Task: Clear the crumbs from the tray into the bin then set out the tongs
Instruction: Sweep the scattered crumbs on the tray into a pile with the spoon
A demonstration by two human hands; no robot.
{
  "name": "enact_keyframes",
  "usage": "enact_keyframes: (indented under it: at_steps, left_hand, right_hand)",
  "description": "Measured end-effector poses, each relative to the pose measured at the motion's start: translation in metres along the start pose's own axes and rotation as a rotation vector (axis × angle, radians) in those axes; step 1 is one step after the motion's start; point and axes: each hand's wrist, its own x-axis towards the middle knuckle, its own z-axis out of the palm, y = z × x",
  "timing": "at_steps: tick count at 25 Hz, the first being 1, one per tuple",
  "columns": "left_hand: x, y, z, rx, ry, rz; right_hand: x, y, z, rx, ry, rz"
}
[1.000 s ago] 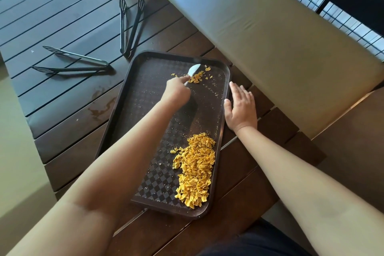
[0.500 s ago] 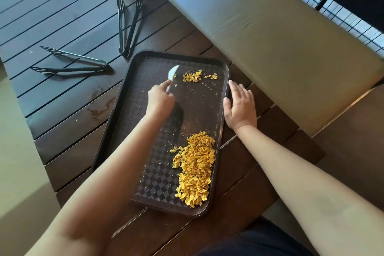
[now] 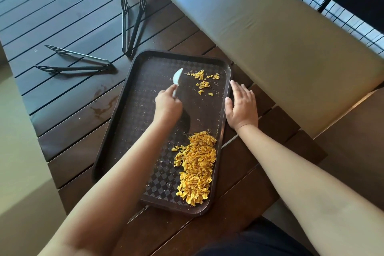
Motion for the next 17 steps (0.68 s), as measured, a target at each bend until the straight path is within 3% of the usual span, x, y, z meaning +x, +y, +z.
enact_keyframes:
  at_steps: [4, 8, 13, 17]
  left_hand:
    - [0.005, 0.001, -0.001, 0.029, -0.014, -0.084]
    - [-0.004, 0.011, 0.018, 0.068, -0.194, 0.044]
    - [0.017, 0.018, 0.009, 0.031, -0.047, -0.060]
    - [0.005, 0.028, 0.014, 0.047, -0.205, -0.004]
  right_hand:
    - [0.000, 0.000, 0.000, 0.000, 0.006, -0.001]
    - [0.000, 0.000, 0.001, 0.005, 0.012, -0.001]
    - [0.000, 0.000, 0.001, 0.006, 0.011, 0.004]
    - [0.000, 0.000, 0.001, 0.006, 0.007, 0.000]
